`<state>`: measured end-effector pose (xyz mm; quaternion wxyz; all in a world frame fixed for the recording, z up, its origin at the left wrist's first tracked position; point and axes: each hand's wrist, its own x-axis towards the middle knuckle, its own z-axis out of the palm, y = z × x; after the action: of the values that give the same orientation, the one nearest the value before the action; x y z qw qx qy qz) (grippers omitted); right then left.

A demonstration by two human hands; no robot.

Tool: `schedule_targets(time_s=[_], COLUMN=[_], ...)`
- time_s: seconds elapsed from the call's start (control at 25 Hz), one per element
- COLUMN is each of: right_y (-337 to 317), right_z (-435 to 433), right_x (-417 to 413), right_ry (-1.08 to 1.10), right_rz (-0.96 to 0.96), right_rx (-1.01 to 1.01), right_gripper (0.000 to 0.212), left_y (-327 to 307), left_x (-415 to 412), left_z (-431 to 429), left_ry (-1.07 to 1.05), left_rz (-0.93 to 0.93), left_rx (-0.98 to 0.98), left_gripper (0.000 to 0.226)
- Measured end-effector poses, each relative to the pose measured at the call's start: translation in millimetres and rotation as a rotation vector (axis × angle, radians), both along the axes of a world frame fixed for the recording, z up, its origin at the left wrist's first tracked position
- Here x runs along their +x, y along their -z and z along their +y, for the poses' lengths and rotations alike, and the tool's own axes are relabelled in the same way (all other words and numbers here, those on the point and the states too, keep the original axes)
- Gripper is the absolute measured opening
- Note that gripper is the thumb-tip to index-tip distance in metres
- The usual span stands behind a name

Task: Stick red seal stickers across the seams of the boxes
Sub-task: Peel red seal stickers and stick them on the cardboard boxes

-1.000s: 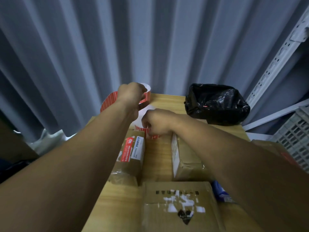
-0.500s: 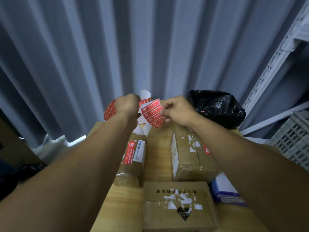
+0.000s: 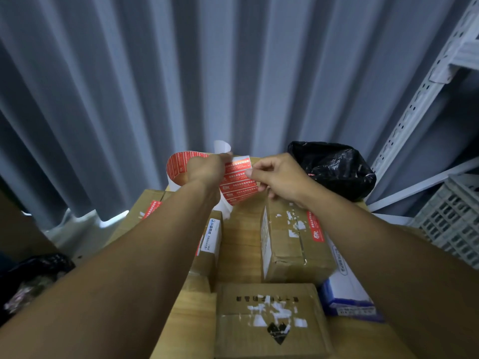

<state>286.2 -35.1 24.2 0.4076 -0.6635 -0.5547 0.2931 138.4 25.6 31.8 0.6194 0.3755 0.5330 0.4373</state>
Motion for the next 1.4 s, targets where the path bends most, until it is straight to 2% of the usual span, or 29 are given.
schedule_targets(time_s=[0.04,0.16,0.28,0.48,0.8,1.0,1.28,1.4], right_y=[-0.7,-3.1,-2.5,-4.5,-4.8,-5.0,-7.1,-11.9], right_z=[-0.7,0.2,4.0,3.7,-0.7,-2.1,-19.9,-33.0], right_x=[-0.7,-4.6,-8.7,-12.3,-22.6,-24.8,-17.8,-11.4], right_ry=[0.016,0.045,0.049,0.086,0.135,0.092,0.041,0.047], right_rz=[0.005,-0.009,-0.093,-0.241,-0.593,-0.586,-0.596,-0.57], right_rx=[0.055,0.195,0.231,0.233,0.33,0.316,0.33,0.319], right_gripper=[0.008,0.021,0.026,0.019,0.01,0.005,0.004,0.006], left_y=[0.3,-2.7,-5.6,-6.1,-7.4,-10.5,-19.1,-18.6], left_x=[0.9,2.8,4.1,1.6,-1.0,-2.3,0.9,0.3], left_z=[-1.5,-6.9,-9.5,-12.6,-14.5,-13.6,-24.3,-27.6], left_ry=[-0.004,-0.005,0.006,0.027,-0.012,-0.013,0.055,0.065], left_rz=[-0.01,-0.059,-0.08,-0.059,-0.085,-0.075,-0.051,-0.023], left_rx=[0.012,0.021,0.026,0.036,-0.007,0.0,0.003,-0.004], left_gripper=[0.021,0.018,0.011,0.007,0.013,0.006,0.015,0.012])
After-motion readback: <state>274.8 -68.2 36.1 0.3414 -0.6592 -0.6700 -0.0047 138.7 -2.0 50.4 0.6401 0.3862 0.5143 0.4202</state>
